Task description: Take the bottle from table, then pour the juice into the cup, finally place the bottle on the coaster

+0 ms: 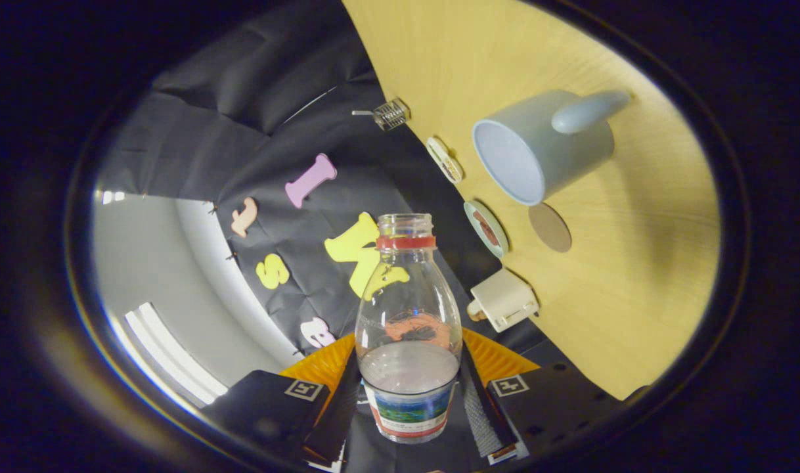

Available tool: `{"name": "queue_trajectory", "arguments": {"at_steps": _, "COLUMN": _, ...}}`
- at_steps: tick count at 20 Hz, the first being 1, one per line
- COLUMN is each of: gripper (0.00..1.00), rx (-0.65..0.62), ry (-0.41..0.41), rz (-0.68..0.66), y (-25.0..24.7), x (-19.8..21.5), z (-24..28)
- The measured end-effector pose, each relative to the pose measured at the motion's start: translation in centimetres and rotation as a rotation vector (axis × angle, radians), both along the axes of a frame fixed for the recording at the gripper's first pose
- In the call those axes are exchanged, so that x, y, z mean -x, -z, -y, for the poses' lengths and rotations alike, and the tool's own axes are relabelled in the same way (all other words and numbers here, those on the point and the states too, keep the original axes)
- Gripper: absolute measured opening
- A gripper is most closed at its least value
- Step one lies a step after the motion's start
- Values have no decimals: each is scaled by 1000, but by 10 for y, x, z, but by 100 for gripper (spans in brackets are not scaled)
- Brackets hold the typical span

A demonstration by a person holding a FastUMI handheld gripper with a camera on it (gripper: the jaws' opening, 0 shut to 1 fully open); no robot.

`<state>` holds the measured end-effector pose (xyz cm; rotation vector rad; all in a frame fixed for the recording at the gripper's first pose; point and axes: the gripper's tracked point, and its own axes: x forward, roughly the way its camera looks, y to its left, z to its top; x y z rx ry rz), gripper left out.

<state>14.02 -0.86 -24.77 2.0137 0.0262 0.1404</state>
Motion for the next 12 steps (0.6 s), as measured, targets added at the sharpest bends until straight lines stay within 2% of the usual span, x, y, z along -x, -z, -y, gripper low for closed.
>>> {"name": "queue_trajectory", "arguments": {"at_steps": 4, "gripper": 77, "rx": 285, "ry": -27, "rz": 9, "y": -1, "x": 8, "z": -13}}
{"name": "queue_trajectory", "arguments": {"at_steps": 9, "gripper": 77, "rx": 634, "ry": -7, "rz": 44, "y": -13, "x": 12, "z": -16}}
{"name": "queue_trajectory", "arguments": {"at_steps": 12, "gripper": 78, "rx": 866, "ry": -28, "rz": 23, "y": -14, "x": 10, "z": -18}}
